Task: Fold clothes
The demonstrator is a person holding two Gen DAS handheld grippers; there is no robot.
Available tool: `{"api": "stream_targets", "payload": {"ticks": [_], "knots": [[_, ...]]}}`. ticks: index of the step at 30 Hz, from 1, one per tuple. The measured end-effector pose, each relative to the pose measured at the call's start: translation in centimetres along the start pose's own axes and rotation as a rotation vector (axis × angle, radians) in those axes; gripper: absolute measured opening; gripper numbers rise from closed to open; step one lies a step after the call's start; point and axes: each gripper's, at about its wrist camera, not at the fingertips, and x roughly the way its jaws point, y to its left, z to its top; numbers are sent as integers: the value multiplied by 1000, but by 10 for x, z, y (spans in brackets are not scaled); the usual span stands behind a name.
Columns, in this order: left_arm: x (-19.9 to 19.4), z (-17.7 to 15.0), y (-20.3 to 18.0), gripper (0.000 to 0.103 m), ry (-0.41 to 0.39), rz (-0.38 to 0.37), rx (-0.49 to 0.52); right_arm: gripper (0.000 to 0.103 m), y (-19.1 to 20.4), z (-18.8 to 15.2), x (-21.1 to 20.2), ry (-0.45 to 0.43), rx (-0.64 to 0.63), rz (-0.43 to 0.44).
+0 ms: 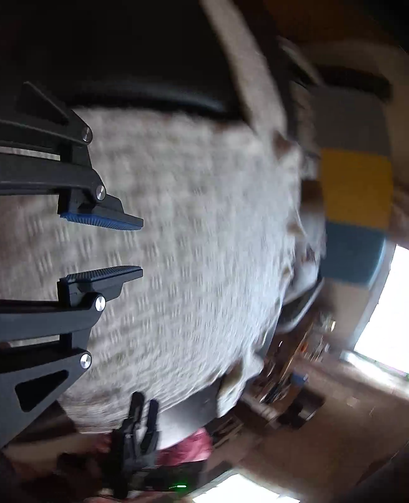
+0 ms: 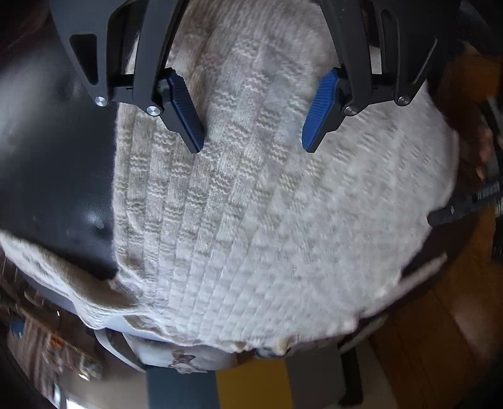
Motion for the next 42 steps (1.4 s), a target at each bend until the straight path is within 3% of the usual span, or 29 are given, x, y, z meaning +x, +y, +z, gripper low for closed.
{"api": "stream_targets", "payload": {"ticks": [4,7,10,13,15,18,20,25,29,32,35,42], "knots": [[34,-2,-19,23,102,-35,23,71,3,-10,9,31,-45,-22],[47,5,-40,23,114,-49,76,75,-3,-9,5,19,-27,31],[60,31,-68,24,86,-85,154,74,-39,-7,-12,-43,97,94],[80,60,-92,24,73,-100,204,74,-92,-9,-33,-123,234,71],[94,79,-110,24,61,-115,237,74,-130,-9,-50,-177,312,21],[124,115,-142,24,25,-79,333,74,-185,0,-72,-233,367,-83],[146,137,-157,24,4,-90,367,74,-229,16,-81,-245,383,-182],[209,176,-178,24,8,-70,432,69,-328,72,-72,-180,351,-406],[244,185,-175,24,61,-71,419,69,-393,112,-47,-100,353,-502],[257,185,-169,24,87,-86,391,69,-430,133,-22,-23,363,-528],[259,185,-164,24,90,-116,360,69,-453,135,4,118,362,-532],[262,186,-161,24,98,-129,338,69,-463,104,-10,96,446,-453]]}}
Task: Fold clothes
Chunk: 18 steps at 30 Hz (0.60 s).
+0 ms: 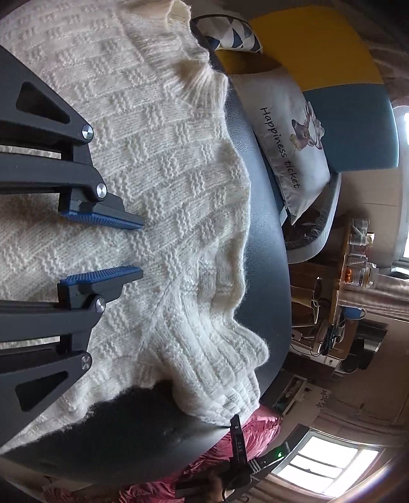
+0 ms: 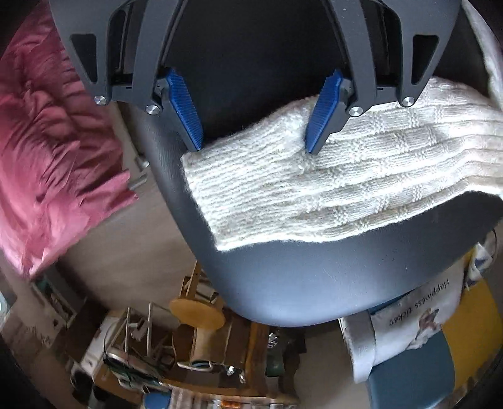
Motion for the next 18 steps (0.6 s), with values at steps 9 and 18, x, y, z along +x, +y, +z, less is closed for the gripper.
{"api": "stream_targets", "payload": {"ticks": [9,18], "knots": [[-1,2,-2,25,9,6,16,72,4,-5,-25,105,-28,-6],[-2,1,4,25,6,-22,-7,72,-31,16,-29,2,124,60]]}}
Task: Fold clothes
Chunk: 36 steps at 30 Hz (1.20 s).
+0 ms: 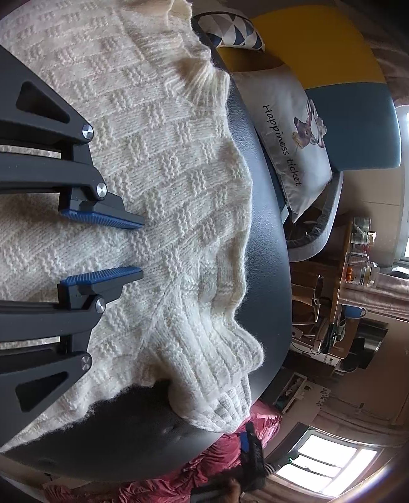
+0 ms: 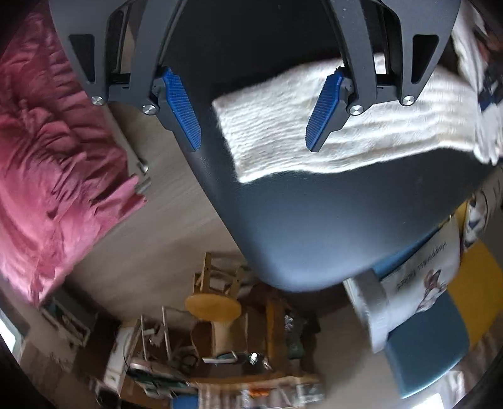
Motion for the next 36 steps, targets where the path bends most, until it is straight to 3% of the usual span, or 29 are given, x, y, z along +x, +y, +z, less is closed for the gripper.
{"api": "stream_targets", "payload": {"ticks": [7,9,11,12,14,15,19,22,26,29,30,32,36], "knots": [[-1,0,0,25,-3,2,2,76,0,-13,25,3,-31,-29],[-1,0,-1,25,-4,5,2,67,3,-16,22,-3,-55,-17],[-1,0,-2,25,-4,10,4,45,10,-20,15,-5,-91,-13],[-1,0,-2,25,-4,12,6,42,13,-22,12,-2,-111,-28],[-1,-1,-4,25,-5,20,11,20,21,-26,5,0,-159,-79],[-1,-1,-4,25,-5,23,13,16,24,-29,0,6,-181,-108],[-2,-1,-5,25,-5,24,12,15,19,-49,2,72,-228,-205],[-3,2,-3,25,3,12,2,15,15,-55,-1,60,-203,-196],[-8,13,11,25,11,-82,-54,16,21,-60,-9,82,-267,-284],[-14,29,18,25,-22,-152,-80,16,29,-57,-31,7,-268,-285],[-15,37,14,25,-41,-142,-44,18,34,-55,-39,-26,-277,-265],[-17,53,6,25,-79,-123,33,32,49,-55,-49,-72,-300,-205],[-10,81,-29,25,-87,-91,361,35,94,-64,-50,-82,-409,-42]]}}
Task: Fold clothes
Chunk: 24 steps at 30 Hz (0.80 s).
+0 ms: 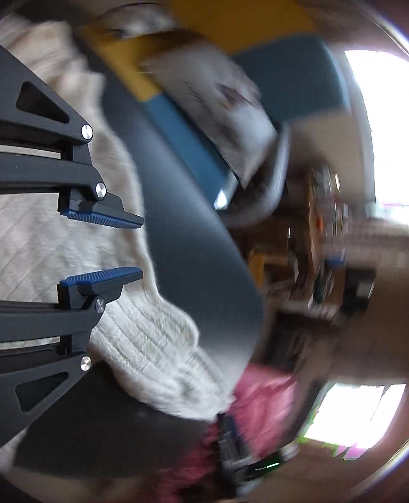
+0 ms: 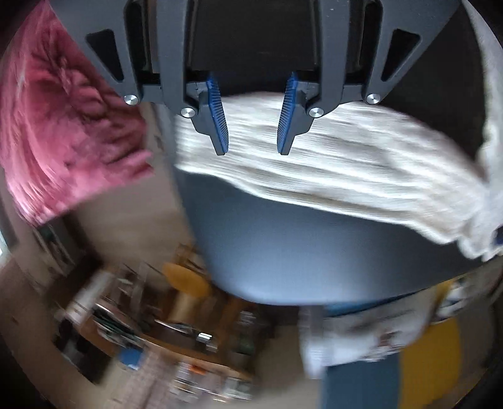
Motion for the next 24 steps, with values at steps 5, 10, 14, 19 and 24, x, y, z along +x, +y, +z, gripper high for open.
{"api": "stream_targets", "payload": {"ticks": [5,10,14,19,24], "knots": [[29,17,-5,25,135,-79,240,35,32,5,14,18,-65,155],[54,26,5,25,226,-157,292,36,37,6,39,75,-90,198],[73,25,6,28,299,-206,327,51,35,2,52,95,-89,223],[85,23,5,32,305,-207,327,65,45,-4,48,79,-110,224],[75,14,0,10,238,-143,266,65,49,-8,47,77,-118,192]]}}
